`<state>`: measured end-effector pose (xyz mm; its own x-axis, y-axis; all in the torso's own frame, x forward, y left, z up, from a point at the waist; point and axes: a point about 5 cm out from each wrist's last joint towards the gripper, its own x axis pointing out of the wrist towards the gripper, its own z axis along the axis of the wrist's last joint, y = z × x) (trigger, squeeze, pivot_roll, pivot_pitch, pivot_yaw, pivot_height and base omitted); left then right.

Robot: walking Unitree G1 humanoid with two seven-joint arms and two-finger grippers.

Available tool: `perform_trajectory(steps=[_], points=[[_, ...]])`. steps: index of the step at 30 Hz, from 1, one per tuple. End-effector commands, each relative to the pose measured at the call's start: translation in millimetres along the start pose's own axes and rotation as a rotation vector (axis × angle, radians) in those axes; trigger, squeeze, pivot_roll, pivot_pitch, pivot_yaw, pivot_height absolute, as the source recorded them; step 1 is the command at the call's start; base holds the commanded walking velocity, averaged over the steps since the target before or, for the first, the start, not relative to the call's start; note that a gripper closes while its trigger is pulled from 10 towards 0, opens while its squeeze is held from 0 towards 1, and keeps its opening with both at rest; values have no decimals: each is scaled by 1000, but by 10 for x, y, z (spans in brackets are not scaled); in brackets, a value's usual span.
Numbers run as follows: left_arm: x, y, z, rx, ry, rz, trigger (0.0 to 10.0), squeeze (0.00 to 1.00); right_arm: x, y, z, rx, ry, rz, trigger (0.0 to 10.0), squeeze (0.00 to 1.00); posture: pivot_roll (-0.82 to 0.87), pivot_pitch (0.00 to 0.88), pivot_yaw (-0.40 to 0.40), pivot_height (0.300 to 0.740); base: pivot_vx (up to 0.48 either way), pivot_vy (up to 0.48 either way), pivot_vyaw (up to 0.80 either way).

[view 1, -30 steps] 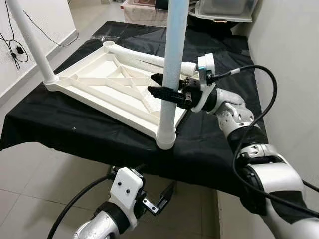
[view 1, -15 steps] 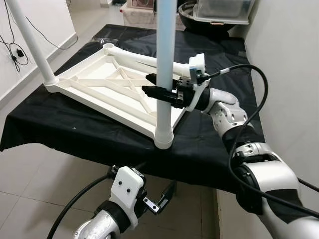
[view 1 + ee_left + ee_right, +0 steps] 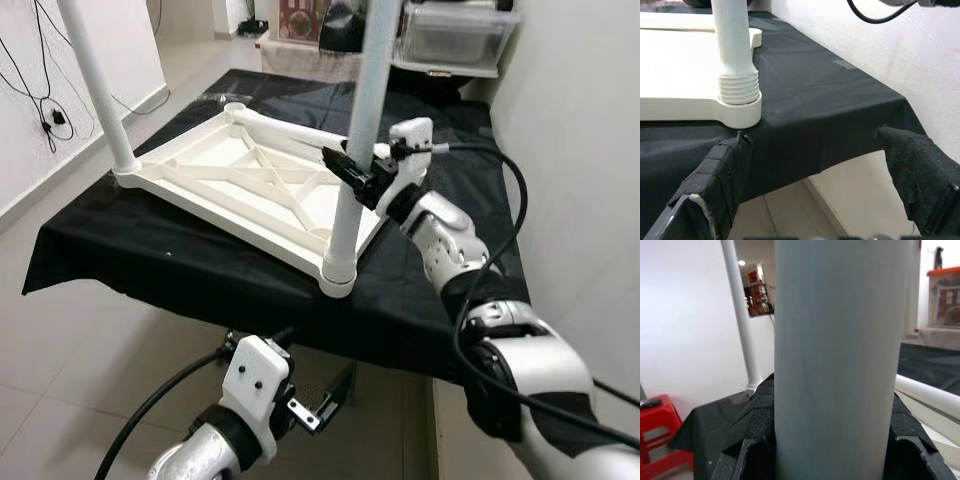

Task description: Building children table

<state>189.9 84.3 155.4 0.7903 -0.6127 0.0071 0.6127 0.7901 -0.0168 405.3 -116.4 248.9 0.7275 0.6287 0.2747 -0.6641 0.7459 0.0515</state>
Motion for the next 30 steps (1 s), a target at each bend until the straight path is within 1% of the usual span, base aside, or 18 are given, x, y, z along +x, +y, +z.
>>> perform_trajectory(steps=[1, 4, 6, 10, 12, 14, 15, 19, 22, 24, 26, 28, 30], points=[[-4, -6, -46, 0, 22, -8, 10000, 0, -217, 51, -521, 96, 169, 46, 0, 0, 115, 186, -55, 740, 0, 0, 0], [-15, -8, -40, 1, 24, -10, 10000, 0, -214, 162, -535, 109, 172, 197, 0, 0, 120, 192, -55, 740, 0, 0, 0], [-20, -8, -32, 1, 23, -10, 10000, 0, -216, 200, -534, 107, 175, 254, 0, 0, 120, 199, -56, 740, 0, 0, 0], [-25, -11, -24, 1, 23, -10, 10000, 0, -217, 216, -531, 99, 181, 287, 0, 0, 125, 205, -55, 740, 0, 0, 0], [-39, -20, -15, 0, 25, -10, 10000, 0, -213, 233, -525, 99, 190, 331, 0, 0, 132, 218, -55, 740, 0, 0, 0], [-39, -20, -15, 0, 25, -10, 10000, 0, -213, 233, -525, 99, 190, 331, 0, 0, 132, 218, -55, 740, 0, 0, 0], [-49, -26, -7, -1, 26, -9, 10000, 0, -207, 237, -524, 92, 200, 343, 0, 0, 137, 231, -55, 740, 0, 0, 0], [-97, -53, 33, -5, 27, -7, 10000, 0, -195, 304, -499, 67, 217, 465, 0, 0, 158, 266, -54, 740, 0, 0, 0], [-103, -54, 43, -5, 28, -5, 10000, 0, -194, 321, -492, 52, 221, 496, 0, 0, 160, 269, -55, 740, 0, 0, 0], [-110, -53, 58, -5, 28, -5, 10000, 0, -188, 353, -466, 36, 225, 558, 0, 0, 166, 275, -54, 740, 0, 0, 0], [-112, -53, 60, -4, 28, -6, 10000, 0, -186, 364, -455, 29, 226, 580, 0, 0, 166, 275, -54, 740, 0, 0, 0], [-114, -42, 59, -2, 31, -4, 10000, 0, -178, 390, -410, -2, 226, 640, 0, 0, 166, 276, -53, 740, 0, 0, 0], [-115, -31, 58, 1, 32, -1, 10000, 0, -153, 410, -368, -24, 227, 672, 0, 0, 163, 276, -50, 740, 0, 0, 0]])
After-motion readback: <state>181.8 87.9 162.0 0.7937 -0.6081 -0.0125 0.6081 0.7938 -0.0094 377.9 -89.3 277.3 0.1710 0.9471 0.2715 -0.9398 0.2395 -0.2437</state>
